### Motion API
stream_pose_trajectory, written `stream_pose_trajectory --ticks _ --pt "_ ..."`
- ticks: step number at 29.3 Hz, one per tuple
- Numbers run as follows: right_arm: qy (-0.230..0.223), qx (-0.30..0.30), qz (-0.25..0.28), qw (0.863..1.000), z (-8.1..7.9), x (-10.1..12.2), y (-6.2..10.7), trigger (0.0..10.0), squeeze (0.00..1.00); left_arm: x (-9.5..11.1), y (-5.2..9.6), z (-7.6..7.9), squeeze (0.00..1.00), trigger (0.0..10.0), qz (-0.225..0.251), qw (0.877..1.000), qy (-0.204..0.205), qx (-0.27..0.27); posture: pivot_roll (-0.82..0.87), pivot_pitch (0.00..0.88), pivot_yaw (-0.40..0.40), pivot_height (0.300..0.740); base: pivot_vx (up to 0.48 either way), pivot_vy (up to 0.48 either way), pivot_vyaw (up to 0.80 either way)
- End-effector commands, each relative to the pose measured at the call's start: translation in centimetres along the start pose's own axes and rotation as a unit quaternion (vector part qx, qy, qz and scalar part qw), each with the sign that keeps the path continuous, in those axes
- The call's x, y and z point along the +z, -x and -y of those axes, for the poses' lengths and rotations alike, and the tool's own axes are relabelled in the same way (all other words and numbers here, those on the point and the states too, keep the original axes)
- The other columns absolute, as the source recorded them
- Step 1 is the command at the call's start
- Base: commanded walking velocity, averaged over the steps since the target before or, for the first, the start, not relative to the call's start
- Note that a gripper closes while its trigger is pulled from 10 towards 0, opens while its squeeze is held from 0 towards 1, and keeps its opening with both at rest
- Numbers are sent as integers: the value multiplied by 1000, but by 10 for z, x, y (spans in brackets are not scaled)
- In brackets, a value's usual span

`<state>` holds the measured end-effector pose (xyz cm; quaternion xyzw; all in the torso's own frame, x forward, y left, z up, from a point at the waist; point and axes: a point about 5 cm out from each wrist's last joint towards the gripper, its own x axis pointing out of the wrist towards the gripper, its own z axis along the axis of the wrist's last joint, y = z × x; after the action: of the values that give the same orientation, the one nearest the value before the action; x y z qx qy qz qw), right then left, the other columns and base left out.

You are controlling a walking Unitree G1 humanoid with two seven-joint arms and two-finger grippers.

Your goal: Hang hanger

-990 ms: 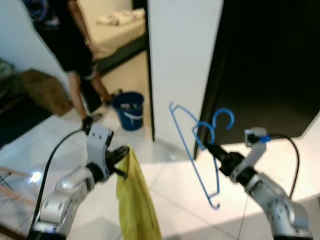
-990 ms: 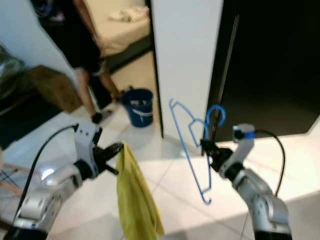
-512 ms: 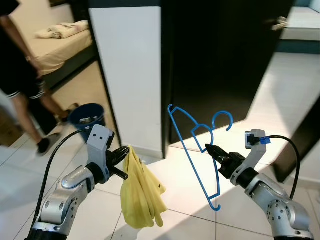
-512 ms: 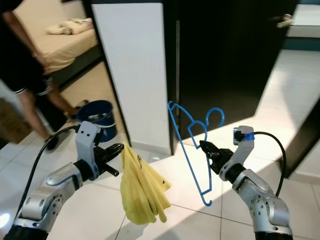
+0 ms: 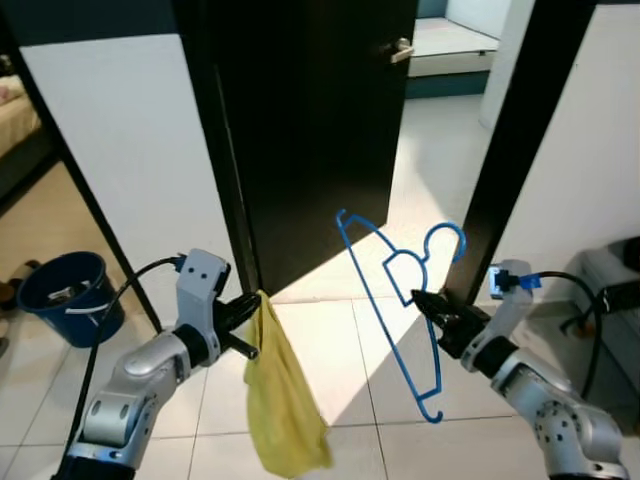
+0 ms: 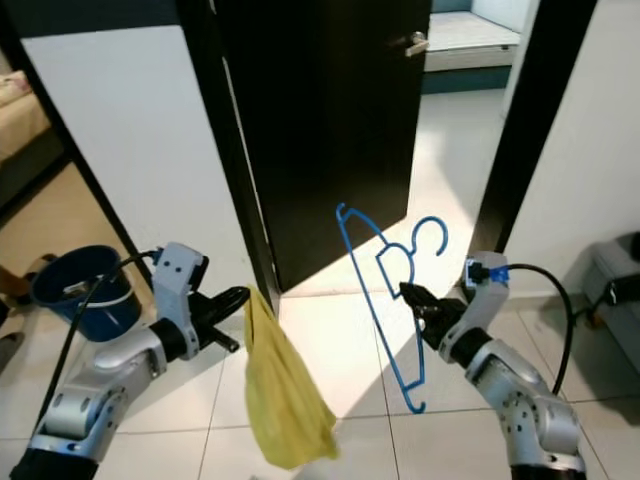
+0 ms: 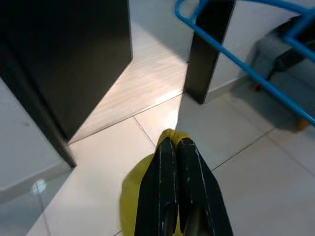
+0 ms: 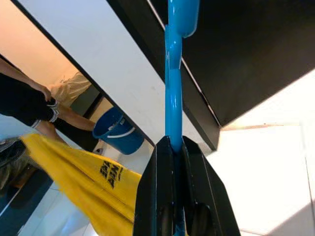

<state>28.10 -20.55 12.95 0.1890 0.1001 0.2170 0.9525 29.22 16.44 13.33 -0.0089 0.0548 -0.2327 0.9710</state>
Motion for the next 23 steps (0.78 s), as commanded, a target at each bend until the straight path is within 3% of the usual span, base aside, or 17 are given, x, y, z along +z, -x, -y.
stream_pose_trajectory --ticks 1,3,5,7,15,18,23 --pt "21 6 0 1000 -3 3 -1 10000 0 5 1 -5 0 10000 16 1000 -6 21 -78 11 62 740 0 0 -800" --pt "62 19 -21 998 -8 -1 -4 10000 0 5 3 -11 0 10000 22 998 -4 62 -74 0 28 740 0 0 -800" --pt "76 24 -29 996 -10 -2 -5 10000 0 5 3 -12 0 10000 24 997 -3 76 -74 0 28 740 0 0 -800" --pt "84 27 -34 996 -12 -3 -6 10000 0 5 4 -13 0 10000 25 996 -2 83 -74 0 28 740 0 0 -800" --pt "113 70 -74 988 -17 -6 -22 10000 0 8 2 -13 0 10000 54 983 10 175 8 0 -124 740 0 0 -800" --pt "131 81 -85 984 -18 -8 -27 10000 0 7 0 -10 0 10000 57 981 8 183 12 0 -123 740 0 0 -800" --pt "120 73 -74 987 -16 -7 -27 10000 0 6 -2 -9 0 10000 47 983 -11 175 5 0 -103 740 0 0 -800"
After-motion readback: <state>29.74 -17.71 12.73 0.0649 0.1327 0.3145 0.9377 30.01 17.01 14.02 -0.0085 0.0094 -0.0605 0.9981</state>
